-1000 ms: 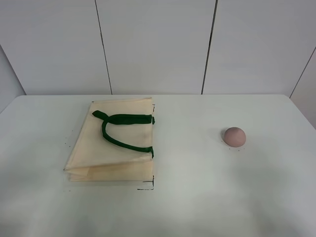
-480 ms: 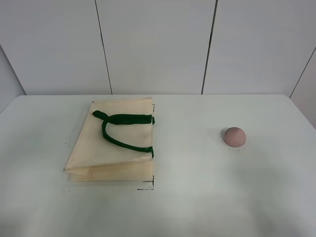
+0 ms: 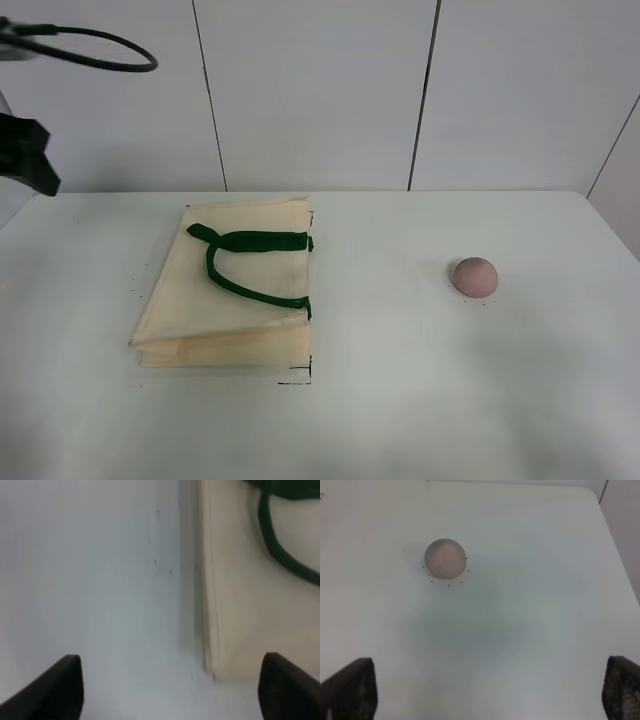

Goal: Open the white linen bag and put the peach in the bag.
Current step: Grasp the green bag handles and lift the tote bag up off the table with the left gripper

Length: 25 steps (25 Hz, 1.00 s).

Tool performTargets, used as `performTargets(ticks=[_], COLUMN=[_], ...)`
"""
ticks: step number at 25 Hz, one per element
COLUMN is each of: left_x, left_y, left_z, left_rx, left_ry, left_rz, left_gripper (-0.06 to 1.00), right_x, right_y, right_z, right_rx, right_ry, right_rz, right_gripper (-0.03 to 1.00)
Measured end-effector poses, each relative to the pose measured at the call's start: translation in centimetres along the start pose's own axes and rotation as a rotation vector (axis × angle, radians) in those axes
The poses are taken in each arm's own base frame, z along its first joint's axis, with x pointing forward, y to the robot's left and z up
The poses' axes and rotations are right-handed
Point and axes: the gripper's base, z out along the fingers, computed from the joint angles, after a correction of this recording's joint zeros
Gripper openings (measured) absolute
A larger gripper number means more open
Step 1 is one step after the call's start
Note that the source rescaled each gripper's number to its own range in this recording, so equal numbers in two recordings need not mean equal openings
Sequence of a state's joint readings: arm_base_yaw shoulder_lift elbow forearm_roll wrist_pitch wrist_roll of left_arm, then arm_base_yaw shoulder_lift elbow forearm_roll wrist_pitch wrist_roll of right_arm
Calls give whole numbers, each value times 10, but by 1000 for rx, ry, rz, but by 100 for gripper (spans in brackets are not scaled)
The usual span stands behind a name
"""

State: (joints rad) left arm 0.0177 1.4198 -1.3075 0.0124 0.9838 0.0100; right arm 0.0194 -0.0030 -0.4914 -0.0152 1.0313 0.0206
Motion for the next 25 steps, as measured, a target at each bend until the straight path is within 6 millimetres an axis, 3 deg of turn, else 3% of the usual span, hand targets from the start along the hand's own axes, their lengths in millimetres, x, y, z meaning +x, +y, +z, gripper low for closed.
performTargets(ticks=[3,5,8,14,16,20,25], left_x=[-37,-52,-65,-71,-72,-74,-71], left_y=[-2,-8,-33,-110,-126,-136,-135], left_z=[47,79,113,155,168,192,214], left_rx=[2,5,18,54,63,51,-1], left_ry=[75,140,203,265,279,298,313], left_rz=[-17,-33,-28,13,5,-13,-16], left_gripper=[100,100,100,100,100,100,100], right_x=[0,0,0,0,0,0,0], right_y=[0,0,0,0,0,0,0], right_z=[0,0,0,0,0,0,0], right_rx=[0,0,0,0,0,0,0], right_ry=[0,0,0,0,0,0,0], right_rz=[0,0,0,0,0,0,0], right_gripper=[100,100,100,100,100,100,100])
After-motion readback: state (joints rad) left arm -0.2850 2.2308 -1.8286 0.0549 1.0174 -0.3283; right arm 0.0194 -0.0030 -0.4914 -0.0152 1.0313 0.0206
